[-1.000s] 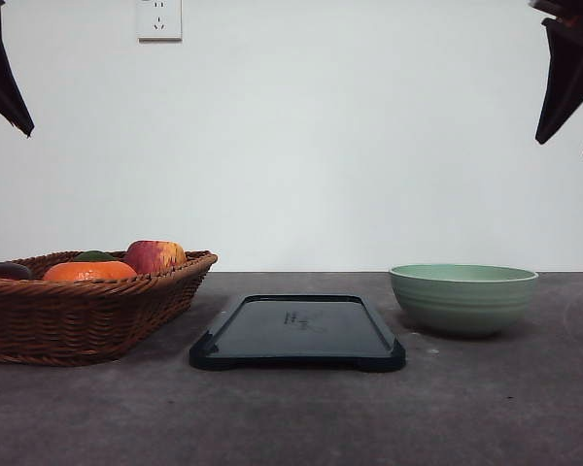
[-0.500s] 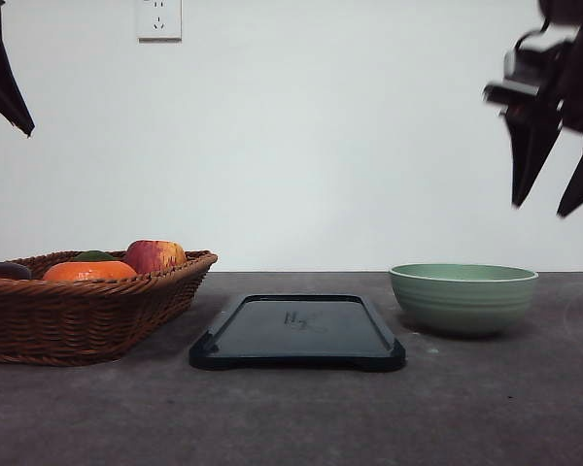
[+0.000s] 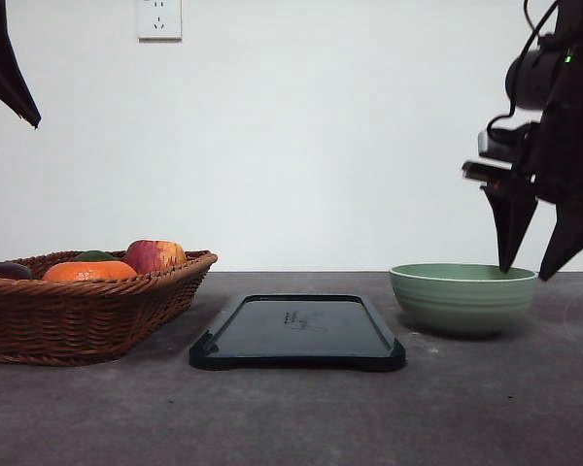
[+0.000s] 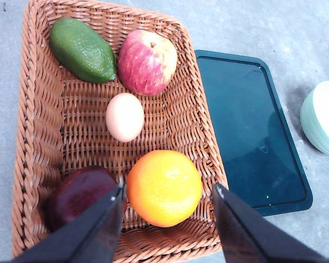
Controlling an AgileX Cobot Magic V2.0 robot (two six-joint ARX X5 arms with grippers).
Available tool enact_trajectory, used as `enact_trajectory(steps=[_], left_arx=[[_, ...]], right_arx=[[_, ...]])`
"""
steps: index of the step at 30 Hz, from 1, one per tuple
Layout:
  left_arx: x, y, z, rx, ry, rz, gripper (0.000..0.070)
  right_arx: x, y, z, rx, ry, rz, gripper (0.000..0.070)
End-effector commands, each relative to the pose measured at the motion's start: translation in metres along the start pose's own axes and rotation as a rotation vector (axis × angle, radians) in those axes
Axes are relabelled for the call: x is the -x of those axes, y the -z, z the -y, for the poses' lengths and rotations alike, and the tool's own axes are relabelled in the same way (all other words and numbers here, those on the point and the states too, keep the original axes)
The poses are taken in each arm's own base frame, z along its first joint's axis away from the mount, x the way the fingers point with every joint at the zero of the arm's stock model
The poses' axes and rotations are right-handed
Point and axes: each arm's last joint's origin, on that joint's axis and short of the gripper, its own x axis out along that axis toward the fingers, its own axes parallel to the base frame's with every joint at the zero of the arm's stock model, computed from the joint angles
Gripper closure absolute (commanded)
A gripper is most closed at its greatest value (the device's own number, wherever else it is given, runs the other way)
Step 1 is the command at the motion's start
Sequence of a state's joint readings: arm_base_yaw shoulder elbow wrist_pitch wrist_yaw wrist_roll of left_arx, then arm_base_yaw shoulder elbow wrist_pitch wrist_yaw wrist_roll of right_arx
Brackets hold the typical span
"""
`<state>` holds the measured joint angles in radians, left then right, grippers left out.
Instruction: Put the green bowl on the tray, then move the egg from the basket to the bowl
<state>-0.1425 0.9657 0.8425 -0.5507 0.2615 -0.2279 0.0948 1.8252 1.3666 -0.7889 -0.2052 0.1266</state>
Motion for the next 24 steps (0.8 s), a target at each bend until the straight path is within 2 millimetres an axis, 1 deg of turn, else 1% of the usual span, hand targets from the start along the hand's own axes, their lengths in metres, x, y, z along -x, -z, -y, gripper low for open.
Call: enact_trajectory(steps=[1, 2, 3, 5, 6, 11, 16, 20, 24], left_arx=[[0.002, -0.006, 0.003, -0.014, 0.009, 0.019, 0.0390], [0.002, -0.006, 0.003, -0.014, 0.009, 0.019, 0.0390], [0.002, -0.006, 0.003, -0.014, 0.008, 0.018, 0.0390], [0.002, -0.005, 0.003, -0.013, 0.008, 0.016, 0.0390], [0.002, -0.005, 0.003, -0.013, 0.008, 0.016, 0.0390], [0.002, -0.005, 0.003, -0.013, 0.008, 0.015, 0.0390], [0.002, -0.005, 0.003, -0.013, 0.008, 0.014, 0.0390], [0.002, -0.005, 0.002, -0.012, 0.007, 0.010, 0.0390], [0.002, -0.005, 0.002, -0.012, 0.007, 0.010, 0.0391]], right_arx=[[-0.006, -0.005, 0.001, 0.014, 0.003, -0.006, 0.0471], [-0.007, -0.005, 0.001, 0.013, 0.004, -0.011, 0.0510], [-0.008, -0.005, 0.001, 0.014, 0.004, -0.014, 0.0585], [-0.008, -0.005, 0.001, 0.023, 0.003, -0.015, 0.0690], [-0.008, -0.005, 0.001, 0.023, 0.002, -0.019, 0.0700], [-0.002, -0.006, 0.000, 0.020, 0.004, -0.047, 0.0700], [0.014, -0.011, -0.006, 0.027, 0.002, -0.073, 0.0700], [0.035, -0.017, -0.021, 0.075, -0.005, -0.093, 0.0700], [0.054, -0.022, -0.044, 0.137, -0.020, -0.087, 0.0700]])
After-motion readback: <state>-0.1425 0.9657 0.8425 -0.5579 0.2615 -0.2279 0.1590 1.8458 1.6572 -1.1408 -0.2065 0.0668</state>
